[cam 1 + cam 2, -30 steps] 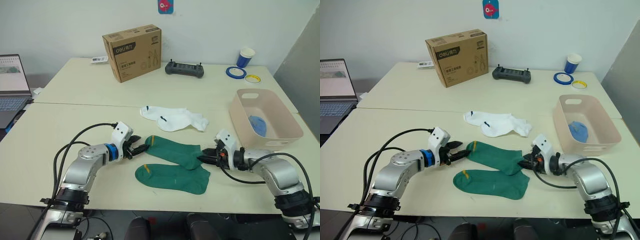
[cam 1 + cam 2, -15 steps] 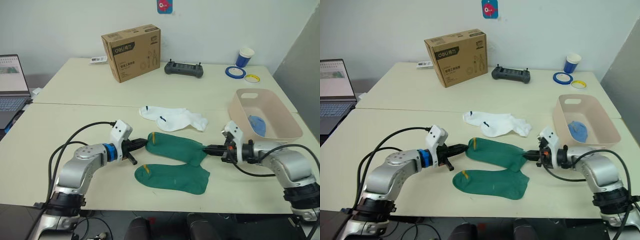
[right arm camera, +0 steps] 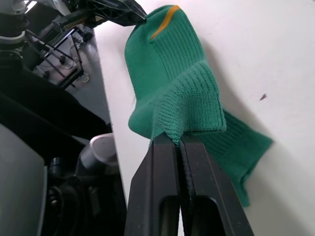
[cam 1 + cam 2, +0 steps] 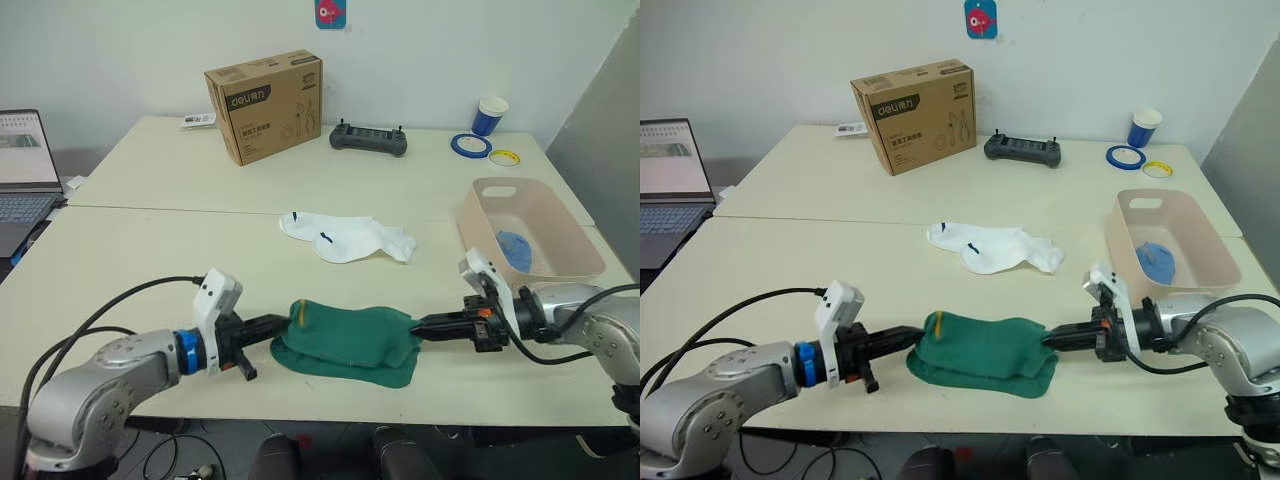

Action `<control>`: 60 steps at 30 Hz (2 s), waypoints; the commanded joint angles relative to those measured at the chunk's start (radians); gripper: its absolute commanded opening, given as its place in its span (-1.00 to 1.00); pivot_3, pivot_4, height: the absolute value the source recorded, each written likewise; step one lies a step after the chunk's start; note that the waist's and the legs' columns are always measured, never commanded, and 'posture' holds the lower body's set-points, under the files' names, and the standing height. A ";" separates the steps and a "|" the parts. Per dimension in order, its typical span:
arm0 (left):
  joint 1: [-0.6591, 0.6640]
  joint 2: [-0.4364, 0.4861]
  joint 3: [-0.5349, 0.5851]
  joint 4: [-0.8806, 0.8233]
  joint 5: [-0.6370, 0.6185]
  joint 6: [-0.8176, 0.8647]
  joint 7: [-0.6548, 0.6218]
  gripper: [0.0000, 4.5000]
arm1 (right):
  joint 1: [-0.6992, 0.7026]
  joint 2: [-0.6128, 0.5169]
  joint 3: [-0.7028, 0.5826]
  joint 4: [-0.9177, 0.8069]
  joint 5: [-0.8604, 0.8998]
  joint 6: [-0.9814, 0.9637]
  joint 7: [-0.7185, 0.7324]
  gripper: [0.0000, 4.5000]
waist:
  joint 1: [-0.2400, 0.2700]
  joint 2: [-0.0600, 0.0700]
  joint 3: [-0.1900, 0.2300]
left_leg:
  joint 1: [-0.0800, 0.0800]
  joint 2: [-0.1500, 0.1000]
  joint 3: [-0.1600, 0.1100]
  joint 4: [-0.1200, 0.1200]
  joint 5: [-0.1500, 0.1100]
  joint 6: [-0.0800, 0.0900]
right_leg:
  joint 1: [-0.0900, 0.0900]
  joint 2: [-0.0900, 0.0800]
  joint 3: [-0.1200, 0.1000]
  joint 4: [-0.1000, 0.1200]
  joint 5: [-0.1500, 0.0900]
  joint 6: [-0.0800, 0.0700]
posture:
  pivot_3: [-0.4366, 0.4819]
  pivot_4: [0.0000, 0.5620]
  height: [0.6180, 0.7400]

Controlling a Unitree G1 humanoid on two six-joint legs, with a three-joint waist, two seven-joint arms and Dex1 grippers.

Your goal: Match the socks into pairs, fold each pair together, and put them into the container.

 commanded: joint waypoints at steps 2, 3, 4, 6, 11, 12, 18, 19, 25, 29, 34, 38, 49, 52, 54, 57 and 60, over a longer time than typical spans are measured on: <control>0.028 0.030 -0.039 0.005 0.049 -0.082 -0.005 -0.99 | 0.015 0.021 0.008 -0.029 0.012 -0.019 -0.030 -1.00 | 0.000 -0.001 0.000 | 0.000 0.000 0.000 0.000 0.000 0.000 | 0.000 0.000 0.000 0.000 0.000 0.000 | -0.05 -0.47 1.00; 0.028 0.028 -0.049 0.017 0.054 -0.093 -0.006 -0.99 | 0.018 0.025 0.021 -0.025 -0.001 -0.030 -0.034 -1.00 | 0.000 -0.001 0.000 | 0.000 0.000 0.000 0.000 0.000 0.000 | 0.000 0.000 0.000 0.000 0.000 0.000 | -0.05 -0.47 1.00; 0.029 0.028 -0.061 0.028 0.066 -0.108 -0.007 -0.99 | 0.020 0.030 0.031 -0.018 -0.012 -0.039 -0.041 -1.00 | 0.000 -0.001 0.000 | 0.000 0.000 0.000 0.000 0.000 0.000 | 0.000 0.000 0.000 0.000 0.000 0.000 | -0.05 -0.47 1.00; 0.027 0.025 -0.081 0.049 0.081 -0.131 -0.008 -0.99 | 0.022 0.034 0.049 0.001 -0.034 -0.060 -0.050 -1.00 | 0.000 -0.001 0.000 | 0.000 0.000 0.000 0.000 0.000 0.000 | 0.000 0.000 0.000 0.000 0.000 -0.001 | -0.05 -0.47 1.00; 0.034 0.034 -0.124 0.066 0.099 -0.169 -0.023 -0.99 | 0.039 0.012 0.099 0.018 -0.086 -0.106 -0.033 -1.00 | 0.001 -0.001 0.001 | 0.000 0.000 0.001 -0.001 0.000 0.000 | -0.001 0.000 0.000 0.000 -0.001 -0.001 | -0.05 -0.47 1.00; 0.038 0.036 -0.124 0.065 0.096 -0.167 -0.023 -0.99 | 0.042 0.009 0.101 0.016 -0.086 -0.105 -0.032 -1.00 | 0.001 -0.001 0.001 | 0.000 0.000 0.001 -0.001 0.000 0.000 | -0.001 0.000 0.000 0.000 -0.001 -0.001 | -0.05 -0.47 1.00; 0.046 0.044 -0.126 0.053 0.081 -0.167 -0.031 -0.99 | 0.050 -0.012 0.086 0.008 -0.067 -0.098 -0.014 -1.00 | 0.000 -0.001 0.001 | 0.000 0.001 0.001 -0.002 0.000 0.000 | -0.001 0.000 0.000 0.000 -0.001 -0.001 | -0.05 -0.47 1.00; 0.046 0.044 -0.128 0.054 0.082 -0.168 -0.031 -0.99 | 0.047 -0.011 0.086 0.013 -0.068 -0.099 -0.015 -1.00 | 0.000 -0.001 0.001 | 0.000 0.001 0.001 -0.001 0.000 0.000 | -0.001 0.000 0.000 0.000 -0.001 -0.001 | -0.05 -0.47 1.00; 0.054 0.049 -0.126 0.057 0.083 -0.173 -0.034 -0.99 | 0.035 -0.001 0.094 0.036 -0.071 -0.097 -0.020 -1.00 | 0.001 -0.001 0.001 | 0.000 0.001 0.001 -0.001 0.000 0.000 | -0.001 0.000 0.000 0.000 -0.001 -0.001 | -0.05 -0.47 1.00; 0.054 0.069 -0.100 0.061 0.065 -0.169 -0.048 -0.99 | 0.024 -0.007 0.098 0.047 -0.079 -0.108 -0.011 -1.00 | 0.000 -0.001 0.001 | 0.000 0.001 0.001 -0.001 0.000 0.000 | -0.001 0.000 0.000 0.000 -0.001 -0.002 | -0.05 -0.47 1.00; 0.070 0.087 -0.125 0.072 0.091 -0.187 -0.058 -0.99 | 0.018 0.019 0.140 0.080 -0.133 -0.166 -0.023 -1.00 | 0.000 -0.001 0.001 | 0.000 0.001 0.001 -0.001 0.000 0.000 | -0.001 0.000 0.000 0.000 -0.001 -0.002 | -0.05 -0.47 1.00; 0.079 0.082 -0.121 0.065 0.084 -0.185 -0.056 -0.99 | 0.008 0.020 0.166 0.083 -0.149 -0.184 -0.005 -1.00 | 0.000 -0.001 0.001 | 0.000 0.001 0.001 -0.001 0.000 0.000 | -0.002 0.000 0.000 0.000 -0.001 -0.002 | -0.05 -0.47 1.00; 0.096 0.077 -0.139 0.073 0.100 -0.206 -0.050 -1.00 | 0.007 0.002 0.147 0.087 -0.147 -0.188 0.028 -0.24 | 0.000 -0.001 0.001 | 0.000 0.001 0.001 -0.001 0.000 0.000 | -0.002 0.000 0.000 0.000 -0.001 -0.002 | -0.05 -0.47 1.00; 0.101 0.079 -0.142 0.072 0.099 -0.209 -0.054 -1.00 | -0.016 0.006 0.087 0.107 -0.074 -0.126 0.040 0.18 | 0.000 -0.001 0.001 | 0.000 0.001 0.001 -0.001 0.000 0.000 | -0.001 0.000 0.000 0.000 -0.001 -0.002 | -0.05 -0.47 1.00; 0.099 0.079 -0.144 0.074 0.100 -0.210 -0.055 -1.00 | -0.047 0.031 0.052 0.150 -0.052 -0.095 0.009 0.18 | 0.000 -0.001 0.001 | 0.000 0.001 0.001 -0.001 0.000 0.000 | -0.001 0.000 0.000 0.000 -0.001 -0.002 | -0.05 -0.47 1.00; 0.094 0.079 -0.152 0.083 0.104 -0.217 -0.058 -1.00 | -0.073 0.050 0.079 0.212 -0.131 -0.154 -0.034 0.18 | -0.001 -0.001 0.001 | 0.000 0.001 0.002 -0.001 0.000 0.000 | -0.001 0.000 0.000 0.000 0.000 -0.002 | -0.05 -0.47 1.00; 0.090 0.080 -0.155 0.085 0.106 -0.220 -0.060 -1.00 | -0.064 0.064 0.108 0.221 -0.163 -0.184 -0.040 0.18 | -0.001 -0.001 0.001 | 0.000 0.001 0.001 -0.001 0.000 0.000 | -0.001 0.000 0.000 0.000 -0.001 -0.003 | -0.05 -0.47 1.00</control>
